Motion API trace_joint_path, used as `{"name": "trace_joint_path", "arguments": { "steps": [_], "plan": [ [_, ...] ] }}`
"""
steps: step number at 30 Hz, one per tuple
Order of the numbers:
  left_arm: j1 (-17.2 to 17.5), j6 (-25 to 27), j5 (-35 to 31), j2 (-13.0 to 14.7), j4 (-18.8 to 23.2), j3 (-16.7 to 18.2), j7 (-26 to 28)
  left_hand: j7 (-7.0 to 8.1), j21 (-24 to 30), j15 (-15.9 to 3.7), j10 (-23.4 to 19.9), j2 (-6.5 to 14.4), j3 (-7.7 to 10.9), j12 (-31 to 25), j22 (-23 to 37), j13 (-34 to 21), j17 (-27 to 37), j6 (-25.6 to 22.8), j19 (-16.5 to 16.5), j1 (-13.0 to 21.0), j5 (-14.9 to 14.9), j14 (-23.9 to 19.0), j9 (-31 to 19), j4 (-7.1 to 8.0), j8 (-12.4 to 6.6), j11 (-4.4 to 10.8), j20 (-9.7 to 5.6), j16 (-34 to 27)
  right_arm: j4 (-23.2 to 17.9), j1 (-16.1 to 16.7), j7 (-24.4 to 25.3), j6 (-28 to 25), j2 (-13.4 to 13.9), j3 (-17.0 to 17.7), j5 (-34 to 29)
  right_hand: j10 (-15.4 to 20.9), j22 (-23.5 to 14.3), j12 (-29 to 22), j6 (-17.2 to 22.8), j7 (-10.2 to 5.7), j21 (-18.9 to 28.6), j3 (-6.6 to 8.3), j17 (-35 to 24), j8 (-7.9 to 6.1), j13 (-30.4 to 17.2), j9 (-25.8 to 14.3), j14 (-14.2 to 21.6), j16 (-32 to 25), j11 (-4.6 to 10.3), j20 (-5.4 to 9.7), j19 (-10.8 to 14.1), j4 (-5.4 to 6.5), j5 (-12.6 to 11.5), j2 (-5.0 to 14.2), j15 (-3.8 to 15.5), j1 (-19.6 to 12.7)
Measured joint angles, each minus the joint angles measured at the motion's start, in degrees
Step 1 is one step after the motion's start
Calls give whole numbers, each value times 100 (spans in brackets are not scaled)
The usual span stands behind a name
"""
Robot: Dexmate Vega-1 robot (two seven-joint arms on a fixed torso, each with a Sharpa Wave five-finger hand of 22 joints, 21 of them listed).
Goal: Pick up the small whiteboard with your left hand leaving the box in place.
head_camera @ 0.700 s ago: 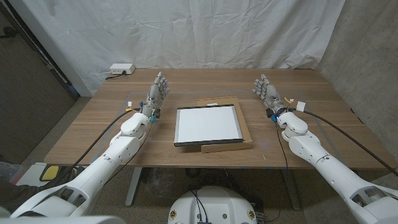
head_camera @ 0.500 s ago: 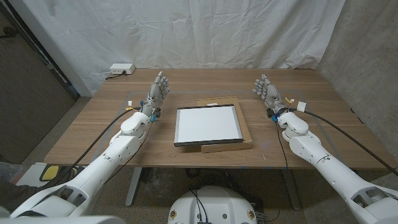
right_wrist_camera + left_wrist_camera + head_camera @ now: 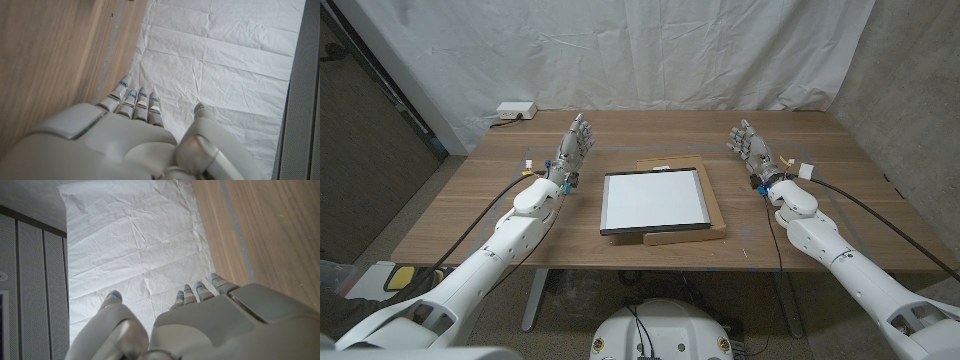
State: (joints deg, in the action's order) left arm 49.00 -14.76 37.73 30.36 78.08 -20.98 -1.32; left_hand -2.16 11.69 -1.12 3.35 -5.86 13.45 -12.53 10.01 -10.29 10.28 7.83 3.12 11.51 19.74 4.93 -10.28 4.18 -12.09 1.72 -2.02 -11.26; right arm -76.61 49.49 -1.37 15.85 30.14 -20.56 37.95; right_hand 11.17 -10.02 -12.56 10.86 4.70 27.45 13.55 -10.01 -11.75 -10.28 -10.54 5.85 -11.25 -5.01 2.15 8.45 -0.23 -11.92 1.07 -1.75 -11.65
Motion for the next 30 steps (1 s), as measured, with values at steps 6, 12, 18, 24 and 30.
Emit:
{"name": "trace_joint_path", "arguments": {
  "steps": [6, 12, 18, 24, 30],
  "plan": [
    [55, -67, 12, 0, 9, 16, -24, -9, 40, 4, -106, 67, 29, 0, 0, -26, 0, -130, -87, 67, 2, -105, 0, -29, -22, -27, 27, -1, -71, 41, 43, -19, 15, 1, 0, 0, 0, 0, 0, 0, -16, 0, -27, 0, 0, 0, 21, 0, 0, 0, 0, 0, 0, 0, -21, 0],
    [113, -132, 62, 14, 34, 39, -110, -10, 40, 31, -177, 112, 48, -45, 0, -27, -1, -215, -141, 128, 10, -169, 0, -48, -22, -38, 20, -2, -201, 105, 130, -43, 43, 1, -26, 44, 1, 1, 0, 0, -16, -1, -27, 0, 1, 0, 20, 0, -19, 0, -1, 0, 0, 0, -20, 0],
    [161, -155, 132, 58, 53, 67, -210, -31, 40, 37, -270, 129, 71, -45, -1, -27, -1, -274, -189, 190, 42, -219, 1, -71, -43, -68, 9, -3, -299, 158, 190, -60, 55, 12, -34, 72, 1, 1, 0, 0, -40, -1, -27, 0, 1, 1, 20, 0, -11, 0, 0, 1, 0, 31, -20, -30],
    [223, -160, 179, 83, 53, 100, -290, -51, 40, 37, -270, 143, 95, -45, -1, -27, -1, -294, -189, 249, 42, -219, 1, -96, -43, -68, 9, -5, -372, 190, 278, -82, 61, 17, -45, 71, 1, 1, -1, 0, -55, 23, -26, 0, 1, 1, 20, 0, -11, 0, 0, -23, 0, 30, -20, -30],
    [341, -203, 360, 167, 149, 139, -508, -19, 40, 35, -270, 175, 112, -45, -1, -27, -1, -325, -192, 280, 42, -278, 1, -113, -43, -68, 12, -5, -627, 282, 349, -116, 96, 24, -81, 71, 1, 1, 13, 13, -65, 22, -26, 0, 1, 1, 20, 0, -11, -20, 20, -23, 0, 30, -20, -30]
  ]
}}
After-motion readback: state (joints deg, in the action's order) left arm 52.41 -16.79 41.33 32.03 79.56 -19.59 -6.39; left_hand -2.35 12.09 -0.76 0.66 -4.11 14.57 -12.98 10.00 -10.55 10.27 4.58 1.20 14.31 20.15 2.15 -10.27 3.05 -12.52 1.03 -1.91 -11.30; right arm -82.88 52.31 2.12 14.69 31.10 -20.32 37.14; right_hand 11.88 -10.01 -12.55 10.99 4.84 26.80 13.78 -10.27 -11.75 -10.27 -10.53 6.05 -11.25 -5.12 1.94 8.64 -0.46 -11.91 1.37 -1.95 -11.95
